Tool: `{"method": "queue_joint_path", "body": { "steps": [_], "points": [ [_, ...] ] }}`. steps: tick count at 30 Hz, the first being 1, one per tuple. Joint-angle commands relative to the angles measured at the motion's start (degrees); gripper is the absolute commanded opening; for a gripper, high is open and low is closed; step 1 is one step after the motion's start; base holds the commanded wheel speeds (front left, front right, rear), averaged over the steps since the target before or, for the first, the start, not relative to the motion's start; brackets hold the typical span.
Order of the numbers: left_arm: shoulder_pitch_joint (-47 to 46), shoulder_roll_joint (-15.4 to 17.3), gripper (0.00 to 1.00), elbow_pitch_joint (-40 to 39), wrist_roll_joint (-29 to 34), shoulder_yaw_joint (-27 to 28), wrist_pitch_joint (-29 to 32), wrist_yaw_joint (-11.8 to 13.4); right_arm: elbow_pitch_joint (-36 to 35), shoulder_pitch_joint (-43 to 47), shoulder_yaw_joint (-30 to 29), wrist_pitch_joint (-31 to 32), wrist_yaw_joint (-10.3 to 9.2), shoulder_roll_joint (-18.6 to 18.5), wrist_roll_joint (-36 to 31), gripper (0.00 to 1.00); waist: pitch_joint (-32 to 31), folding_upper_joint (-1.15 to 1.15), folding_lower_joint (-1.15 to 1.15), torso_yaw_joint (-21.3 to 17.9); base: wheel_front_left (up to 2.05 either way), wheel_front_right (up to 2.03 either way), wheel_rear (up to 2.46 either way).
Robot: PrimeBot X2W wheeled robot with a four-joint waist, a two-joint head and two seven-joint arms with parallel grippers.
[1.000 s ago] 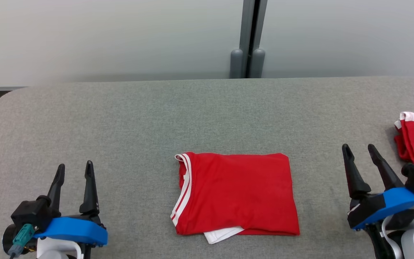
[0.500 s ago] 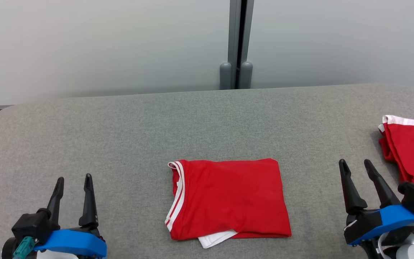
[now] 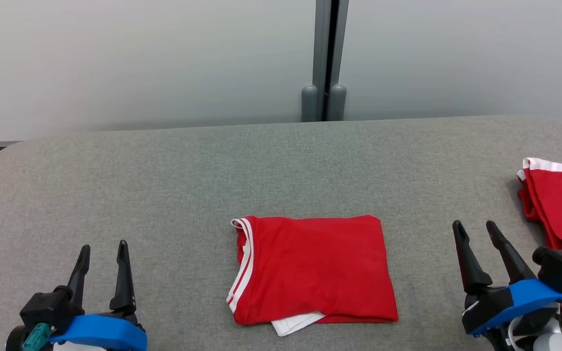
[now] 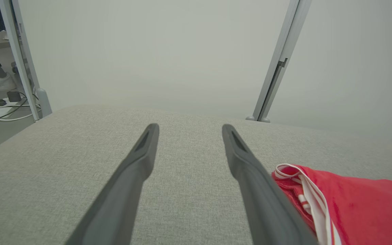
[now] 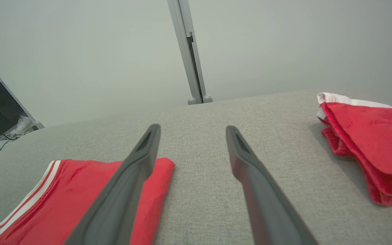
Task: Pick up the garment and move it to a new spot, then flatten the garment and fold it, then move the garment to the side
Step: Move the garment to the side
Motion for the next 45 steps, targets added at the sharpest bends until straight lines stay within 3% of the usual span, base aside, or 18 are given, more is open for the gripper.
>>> {"method": "queue_joint_path", "body": {
  "steps": [1,7,10,17,29,30,32,38,45],
  "points": [
    [-1.0,-0.1,1.0,0.1,0.4,-0.2,-0.3,-0.2,-0.3,-0.1,0.2,0.3,0.03,-0.1,-0.2,1.0,0.2,0.0,0.0,0.2,0.0,0.0,0.0],
    [-1.5,0.1,1.0,-0.2,0.5,-0.1,-0.3,-0.3,0.2,-2.5,2.9,4.7,0.03,0.3,1.7,1.0,1.1,0.0,0.0,0.5,0.0,0.0,0.0],
    [-2.3,0.0,1.0,-0.6,0.5,-0.1,-0.3,-0.3,2.5,-5.4,5.2,12.6,0.04,1.0,2.8,1.0,1.9,0.0,0.0,1.0,0.0,0.0,0.0],
    [-4.1,-0.5,1.0,-1.3,1.0,-0.9,-0.3,-0.9,10.6,-11.7,2.3,26.7,0.03,3.0,-1.2,1.0,4.5,0.0,0.0,3.9,0.0,0.0,0.0],
    [-6.9,-1.3,1.0,-1.1,2.0,-2.2,-0.3,-1.9,21.8,-14.4,2.1,35.8,0.04,3.2,-1.3,1.0,7.5,0.0,0.0,8.5,0.0,0.0,0.0],
    [-6.9,-1.3,1.0,-1.1,2.0,-2.2,-0.3,-1.9,22.2,-14.3,2.9,36.4,0.05,3.3,0.2,0.95,7.6,0.0,0.0,8.5,0.0,0.0,0.0],
    [-6.7,-1.3,1.0,-1.0,2.1,-1.9,-0.3,-1.8,21.7,-14.4,5.4,36.3,0.11,3.8,1.6,0.0,7.6,0.0,0.0,8.2,0.0,0.0,0.0],
    [-6.2,-1.6,1.0,-1.9,2.0,-0.8,-0.3,-1.8,16.1,-19.1,9.0,34.6,0.09,2.4,-2.4,0.0,8.3,0.0,0.0,5.3,0.0,0.0,0.0],
    [-7.0,-2.0,1.0,-4.7,1.7,0.7,-0.3,-2.2,8.7,-28.0,20.0,37.0,0.02,-9.7,0.1,0.0,10.0,0.0,0.0,-1.8,0.0,0.0,0.0]
  ]
}}
